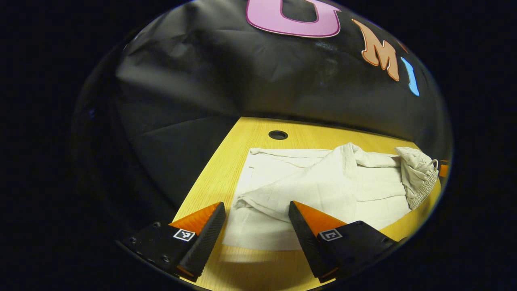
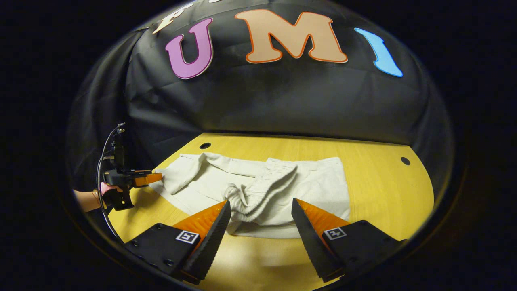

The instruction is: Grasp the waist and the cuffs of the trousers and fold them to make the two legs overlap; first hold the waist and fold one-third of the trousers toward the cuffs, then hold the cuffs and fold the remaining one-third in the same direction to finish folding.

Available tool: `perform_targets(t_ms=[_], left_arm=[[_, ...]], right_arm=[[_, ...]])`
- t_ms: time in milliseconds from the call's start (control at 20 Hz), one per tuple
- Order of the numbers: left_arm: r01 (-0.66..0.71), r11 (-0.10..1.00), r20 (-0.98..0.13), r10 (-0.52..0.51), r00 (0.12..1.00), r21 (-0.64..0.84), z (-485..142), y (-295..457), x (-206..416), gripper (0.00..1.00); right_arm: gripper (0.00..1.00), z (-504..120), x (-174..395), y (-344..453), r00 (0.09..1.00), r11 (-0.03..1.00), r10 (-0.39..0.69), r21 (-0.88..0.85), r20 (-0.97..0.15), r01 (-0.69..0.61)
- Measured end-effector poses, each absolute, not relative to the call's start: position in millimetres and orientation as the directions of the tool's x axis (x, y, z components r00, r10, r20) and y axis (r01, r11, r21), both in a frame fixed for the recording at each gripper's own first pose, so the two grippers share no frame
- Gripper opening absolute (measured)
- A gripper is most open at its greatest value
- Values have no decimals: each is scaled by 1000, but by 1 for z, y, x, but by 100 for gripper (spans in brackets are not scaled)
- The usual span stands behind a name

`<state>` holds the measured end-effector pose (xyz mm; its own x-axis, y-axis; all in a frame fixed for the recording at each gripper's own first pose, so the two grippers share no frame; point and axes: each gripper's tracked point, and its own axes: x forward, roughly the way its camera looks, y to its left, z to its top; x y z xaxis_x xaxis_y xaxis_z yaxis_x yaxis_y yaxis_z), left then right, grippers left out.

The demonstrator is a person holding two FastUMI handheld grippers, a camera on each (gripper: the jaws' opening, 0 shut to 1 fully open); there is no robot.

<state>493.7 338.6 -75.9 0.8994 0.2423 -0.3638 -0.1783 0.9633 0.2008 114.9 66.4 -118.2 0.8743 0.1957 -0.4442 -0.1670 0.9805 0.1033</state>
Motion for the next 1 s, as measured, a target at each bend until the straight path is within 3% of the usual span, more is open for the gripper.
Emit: perform_targets(t_ms=[150, 200, 350, 450, 550, 600, 650, 700, 750, 850, 950, 1000], left_arm=[[-181, 966, -391, 240, 888, 183, -85, 344, 504, 95], [-187, 966, -401, 246, 883, 180, -87, 345, 504, 95], [-191, 962, -399, 256, 880, 196, -87, 348, 503, 93], [-185, 962, -399, 252, 882, 199, -85, 351, 503, 82], [-164, 970, -406, 225, 886, 180, -85, 347, 502, 72], [-162, 973, -405, 217, 888, 165, -86, 345, 503, 51], [-149, 979, -405, 193, 894, 138, -88, 340, 503, 41], [-149, 982, -403, 182, 897, 112, -87, 335, 502, 19], [-158, 983, -398, 181, 899, 90, -87, 334, 503, 7], [-185, 982, -396, 181, 900, 27, -87, 331, 503, 0], [-202, 979, -393, 179, 902, -19, -85, 328, 500, 0], [-207, 978, -385, 180, 905, -29, -83, 327, 500, 0]], right_arm=[[92, -116, 108, 46, 879, 988, 155, 78, -450, -134], [97, -115, 106, 40, 881, 990, 141, 69, -451, -123], [96, -114, 99, 27, 883, 993, 117, 68, -455, -97], [92, -111, 95, 23, 885, 993, 110, 76, -453, -85], [97, -109, 92, 19, 887, 994, 102, 73, -449, -78], [97, -109, 92, 17, 888, 995, 98, 69, -450, -75], [97, -110, 90, 15, 886, 995, 92, 65, -454, -70], [97, -110, 87, 12, 886, 996, 88, 65, -456, -66], [96, -110, 86, 11, 885, 996, 85, 68, -458, -60], [92, -111, 83, 7, 886, 996, 75, 76, -458, -45], [92, -110, 80, 1, 886, 996, 64, 81, -458, -30], [96, -109, 78, -3, 887, 997, 57, 80, -459, -22]])
